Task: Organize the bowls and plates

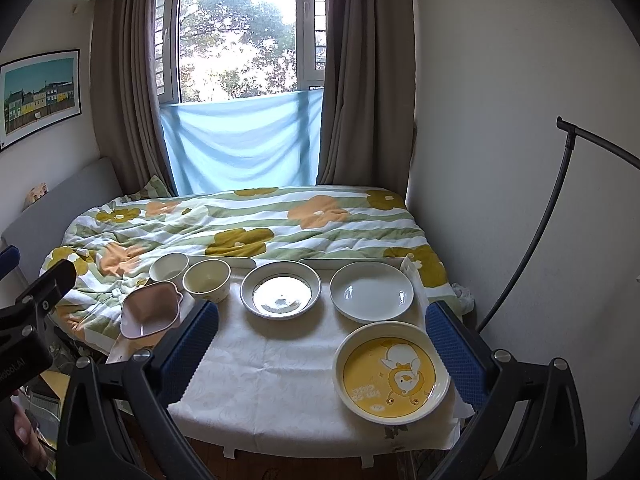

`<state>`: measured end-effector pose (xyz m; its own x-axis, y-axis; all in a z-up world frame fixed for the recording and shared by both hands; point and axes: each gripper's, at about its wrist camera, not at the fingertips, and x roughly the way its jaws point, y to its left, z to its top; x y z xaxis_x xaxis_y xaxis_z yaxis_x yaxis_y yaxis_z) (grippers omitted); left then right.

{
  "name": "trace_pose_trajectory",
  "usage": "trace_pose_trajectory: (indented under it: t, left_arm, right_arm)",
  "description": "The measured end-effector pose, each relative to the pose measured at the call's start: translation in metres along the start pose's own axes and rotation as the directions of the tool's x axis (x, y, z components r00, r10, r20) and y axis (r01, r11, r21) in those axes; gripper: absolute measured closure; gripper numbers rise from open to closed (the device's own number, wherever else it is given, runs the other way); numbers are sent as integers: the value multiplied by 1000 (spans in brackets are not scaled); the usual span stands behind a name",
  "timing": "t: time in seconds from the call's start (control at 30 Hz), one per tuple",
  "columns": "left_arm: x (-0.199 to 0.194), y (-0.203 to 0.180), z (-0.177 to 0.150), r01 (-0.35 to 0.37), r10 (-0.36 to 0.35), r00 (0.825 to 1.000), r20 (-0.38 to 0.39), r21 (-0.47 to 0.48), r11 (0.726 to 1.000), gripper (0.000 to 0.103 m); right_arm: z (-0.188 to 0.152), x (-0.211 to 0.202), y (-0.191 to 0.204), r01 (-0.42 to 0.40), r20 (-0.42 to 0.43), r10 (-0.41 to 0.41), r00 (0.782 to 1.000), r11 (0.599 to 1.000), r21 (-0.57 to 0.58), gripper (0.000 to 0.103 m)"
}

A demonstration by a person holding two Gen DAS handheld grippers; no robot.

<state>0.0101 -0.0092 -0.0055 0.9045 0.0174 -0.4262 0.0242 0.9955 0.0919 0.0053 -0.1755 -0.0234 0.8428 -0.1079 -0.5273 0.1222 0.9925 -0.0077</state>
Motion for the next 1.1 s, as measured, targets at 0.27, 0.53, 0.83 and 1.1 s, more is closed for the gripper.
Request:
trace_pose_trajectory:
  t: [0.27, 0.53, 0.83, 1.1]
  left_arm:
    - [-1, 2, 1, 7, -7, 1000, -6, -2, 1000, 0]
    - [19, -4, 3, 55, -52, 994, -100, 28, 998, 0]
    - [70, -42, -14, 272, -243, 943, -228, 103, 957, 0]
    - [144, -114, -40, 442, -348, 848, -399, 172, 880, 0]
  right_arm:
    - [-3, 2, 3, -1, -1, 1, 1000, 1000, 0, 0]
    - [-7, 0, 5, 10, -37, -10, 999, 1000, 16, 0]
    - [-30, 19, -19, 127, -161, -111, 981, 988, 92, 0]
    - [-74, 67, -85, 167, -346, -71, 936, 953, 254, 0]
